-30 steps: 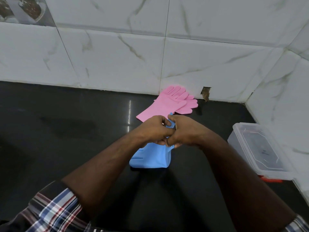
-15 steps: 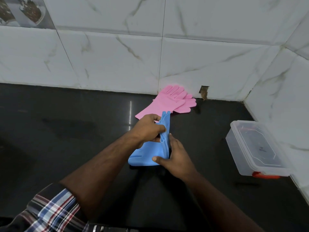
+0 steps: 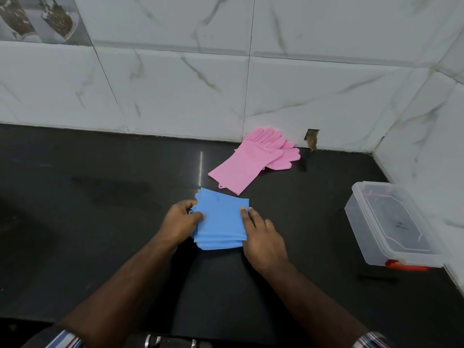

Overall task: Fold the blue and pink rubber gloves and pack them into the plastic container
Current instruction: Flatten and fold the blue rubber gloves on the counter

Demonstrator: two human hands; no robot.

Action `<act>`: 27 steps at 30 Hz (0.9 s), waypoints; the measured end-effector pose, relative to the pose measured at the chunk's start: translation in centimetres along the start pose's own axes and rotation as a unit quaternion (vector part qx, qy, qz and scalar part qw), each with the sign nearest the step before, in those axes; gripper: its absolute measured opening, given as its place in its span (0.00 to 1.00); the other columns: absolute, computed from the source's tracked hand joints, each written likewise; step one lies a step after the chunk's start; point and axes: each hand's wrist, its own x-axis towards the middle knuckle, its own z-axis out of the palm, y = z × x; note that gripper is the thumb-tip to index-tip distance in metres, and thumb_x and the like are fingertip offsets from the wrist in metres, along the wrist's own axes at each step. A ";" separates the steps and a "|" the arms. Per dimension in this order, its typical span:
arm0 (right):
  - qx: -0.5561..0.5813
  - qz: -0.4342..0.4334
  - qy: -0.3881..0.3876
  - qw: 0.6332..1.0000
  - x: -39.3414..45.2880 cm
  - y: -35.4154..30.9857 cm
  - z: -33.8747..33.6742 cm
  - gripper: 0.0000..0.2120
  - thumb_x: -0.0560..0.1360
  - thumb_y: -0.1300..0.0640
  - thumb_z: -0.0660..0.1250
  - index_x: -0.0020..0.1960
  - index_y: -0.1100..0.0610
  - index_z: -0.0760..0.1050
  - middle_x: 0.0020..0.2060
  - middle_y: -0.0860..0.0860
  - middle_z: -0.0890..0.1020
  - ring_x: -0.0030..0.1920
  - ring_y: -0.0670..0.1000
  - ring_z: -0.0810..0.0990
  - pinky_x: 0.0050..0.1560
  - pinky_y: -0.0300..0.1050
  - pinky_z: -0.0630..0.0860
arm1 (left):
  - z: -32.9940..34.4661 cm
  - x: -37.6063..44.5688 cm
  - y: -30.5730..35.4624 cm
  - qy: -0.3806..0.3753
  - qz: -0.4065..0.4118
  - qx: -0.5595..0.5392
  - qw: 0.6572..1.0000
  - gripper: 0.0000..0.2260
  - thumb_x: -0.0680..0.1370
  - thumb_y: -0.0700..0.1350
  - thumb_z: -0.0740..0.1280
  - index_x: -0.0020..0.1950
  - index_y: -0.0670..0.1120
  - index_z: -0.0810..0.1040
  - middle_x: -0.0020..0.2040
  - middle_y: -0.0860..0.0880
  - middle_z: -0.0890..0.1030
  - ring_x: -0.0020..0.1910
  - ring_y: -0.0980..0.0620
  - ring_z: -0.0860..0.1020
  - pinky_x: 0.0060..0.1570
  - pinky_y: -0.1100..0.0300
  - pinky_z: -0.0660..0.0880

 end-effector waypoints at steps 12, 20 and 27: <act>0.135 -0.027 -0.130 0.982 1.0 1.4 -1.6 0.36 0.75 0.51 0.59 0.80 0.47 0.49 0.80 0.44 0.52 0.76 0.55 0.57 0.74 0.48 0.57 | 0.3 -0.1 -2.0 0.037 -0.022 -0.063 0.997 0.09 0.74 0.38 0.65 0.49 0.49 0.82 0.46 0.46 0.86 0.49 0.42 0.84 0.51 0.44 0.80; 0.225 0.038 -0.032 0.973 1.2 0.6 -1.1 0.24 0.82 0.52 0.57 0.77 0.54 0.63 0.77 0.49 0.63 0.76 0.50 0.62 0.74 0.43 0.56 | 0.2 0.2 -2.7 0.047 -0.024 -0.066 0.996 0.09 0.75 0.39 0.63 0.50 0.48 0.81 0.48 0.47 0.85 0.49 0.43 0.83 0.52 0.44 0.79; 0.015 0.007 -0.029 0.999 0.8 -1.0 0.6 0.25 0.83 0.45 0.49 0.79 0.49 0.55 0.79 0.46 0.55 0.76 0.52 0.57 0.70 0.55 0.62 | 0.4 0.5 -3.2 0.096 -0.016 -0.033 0.995 0.06 0.75 0.40 0.64 0.49 0.49 0.77 0.47 0.49 0.81 0.44 0.50 0.78 0.43 0.55 0.73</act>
